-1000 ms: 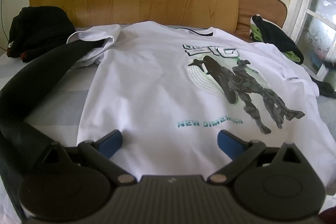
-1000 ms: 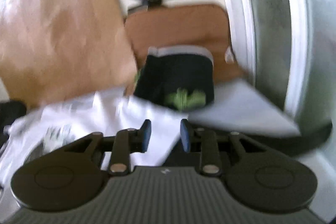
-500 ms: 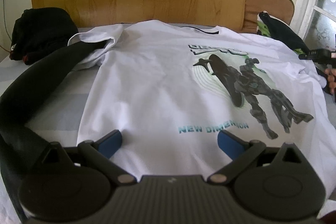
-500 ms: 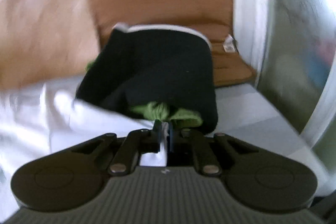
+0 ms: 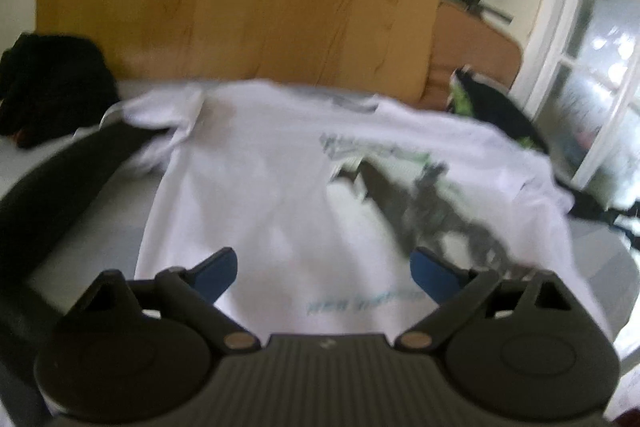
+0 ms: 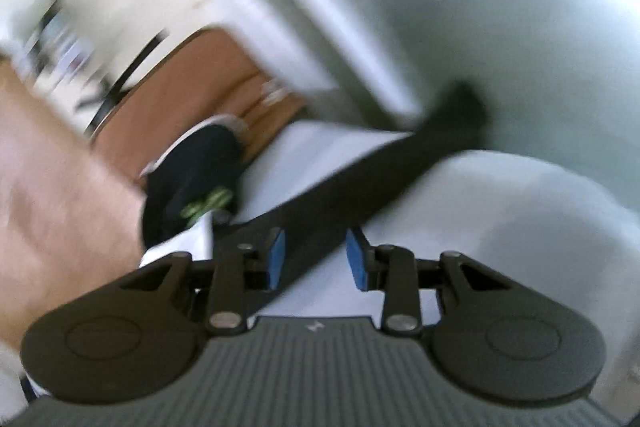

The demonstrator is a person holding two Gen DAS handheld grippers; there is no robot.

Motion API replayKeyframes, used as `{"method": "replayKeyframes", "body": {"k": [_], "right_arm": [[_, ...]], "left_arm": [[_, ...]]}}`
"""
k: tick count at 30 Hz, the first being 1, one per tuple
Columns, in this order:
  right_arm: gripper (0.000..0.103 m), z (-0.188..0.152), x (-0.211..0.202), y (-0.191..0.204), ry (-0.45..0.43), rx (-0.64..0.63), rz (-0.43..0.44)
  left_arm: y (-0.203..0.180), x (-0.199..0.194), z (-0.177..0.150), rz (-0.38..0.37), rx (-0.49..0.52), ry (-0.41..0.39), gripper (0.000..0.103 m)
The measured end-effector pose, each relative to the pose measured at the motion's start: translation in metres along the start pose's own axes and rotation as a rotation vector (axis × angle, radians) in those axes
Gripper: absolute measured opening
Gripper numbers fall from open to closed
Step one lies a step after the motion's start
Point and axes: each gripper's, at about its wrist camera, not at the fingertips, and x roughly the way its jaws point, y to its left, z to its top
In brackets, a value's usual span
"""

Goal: Fold small clothes

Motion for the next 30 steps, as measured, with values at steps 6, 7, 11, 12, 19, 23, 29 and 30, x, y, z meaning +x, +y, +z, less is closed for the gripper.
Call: {"method": "replayKeyframes", "body": {"k": [6,7,11,12,19,23,29,30], "right_arm": [[0.040,0.017,0.025,-0.013,0.001,0.188,-0.025],[0.040,0.018,0.034,-0.011,0.001,0.193,-0.032],[0.005,0.022,0.055,0.005,-0.037,0.090,-0.128],[0.005,0.025,0.054,0.005,-0.041,0.071,-0.137],[0.005,0.037,0.017,0.103,-0.116,-0.143,0.060],[0.005,0.033,0.012,0.217,-0.134,-0.337,0.237],[0.005,-0.033,0.052,0.398,-0.035,-0.613,0.445],[0.005,-0.056,0.061,0.423,0.000,-0.657,0.480]], "left_arm": [[-0.012,0.015,0.007,-0.016,-0.001,0.002,0.095],[-0.013,0.017,0.005,-0.019,-0.003,0.009,0.094],[-0.012,0.023,-0.005,0.008,-0.003,0.035,0.085],[-0.009,0.025,-0.005,0.025,-0.001,0.040,0.075],[0.035,0.034,0.018,0.090,-0.071,0.013,0.041],[0.061,0.050,0.041,0.036,-0.150,-0.063,0.042],[0.107,0.069,0.043,-0.054,-0.345,-0.058,0.042],[0.115,0.063,0.042,-0.051,-0.365,-0.085,0.042]]}}
